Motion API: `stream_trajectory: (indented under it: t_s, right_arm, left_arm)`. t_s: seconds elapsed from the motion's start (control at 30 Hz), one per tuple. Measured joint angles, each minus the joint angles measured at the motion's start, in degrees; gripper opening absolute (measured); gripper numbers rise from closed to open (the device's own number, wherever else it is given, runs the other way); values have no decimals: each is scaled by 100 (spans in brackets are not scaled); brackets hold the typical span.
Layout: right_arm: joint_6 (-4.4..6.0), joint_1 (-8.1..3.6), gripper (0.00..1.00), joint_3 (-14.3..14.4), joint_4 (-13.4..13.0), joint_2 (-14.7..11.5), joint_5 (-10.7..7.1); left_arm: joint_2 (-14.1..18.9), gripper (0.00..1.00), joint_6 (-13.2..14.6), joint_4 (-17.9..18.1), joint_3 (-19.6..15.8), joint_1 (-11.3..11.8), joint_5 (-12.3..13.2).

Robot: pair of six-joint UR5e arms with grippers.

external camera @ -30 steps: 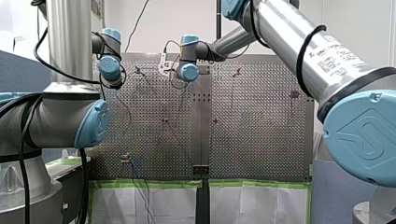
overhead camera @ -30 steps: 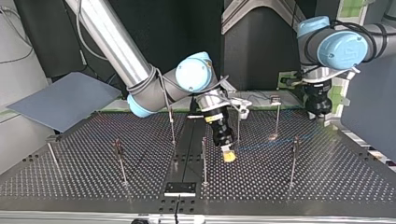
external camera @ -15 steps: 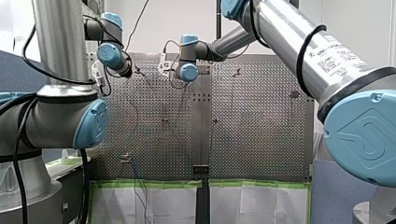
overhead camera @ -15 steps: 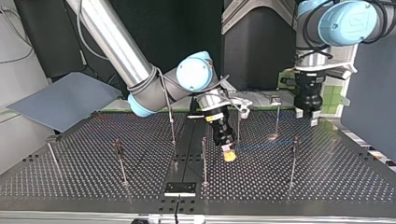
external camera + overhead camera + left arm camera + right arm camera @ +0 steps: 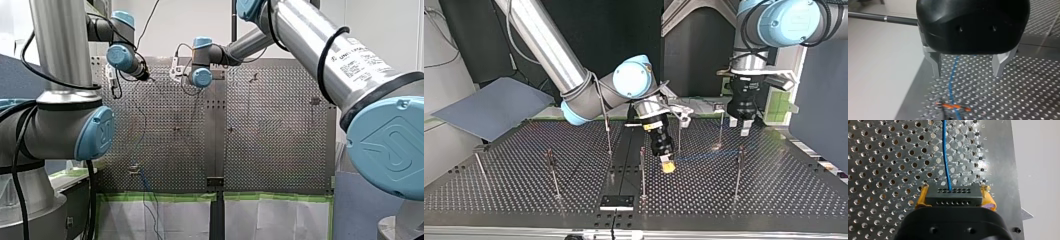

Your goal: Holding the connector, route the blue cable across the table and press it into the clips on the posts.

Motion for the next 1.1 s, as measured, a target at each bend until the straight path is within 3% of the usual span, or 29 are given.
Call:
stream_trajectory:
  t_s: [0.3, 0.77, 1.1]
  right_arm:
    - [-1, -17, 0, 0, 16, 1, 45]
    - [-7, -9, 0, 0, 18, 3, 50]
    - [-7, -6, 0, 0, 19, 8, 49]
  left_arm:
    - [-377, 100, 365, 165, 218, -176, -119]
    - [-519, 100, 254, 440, 564, -384, -138]
    - [-1012, 100, 585, 483, 873, -527, -523]
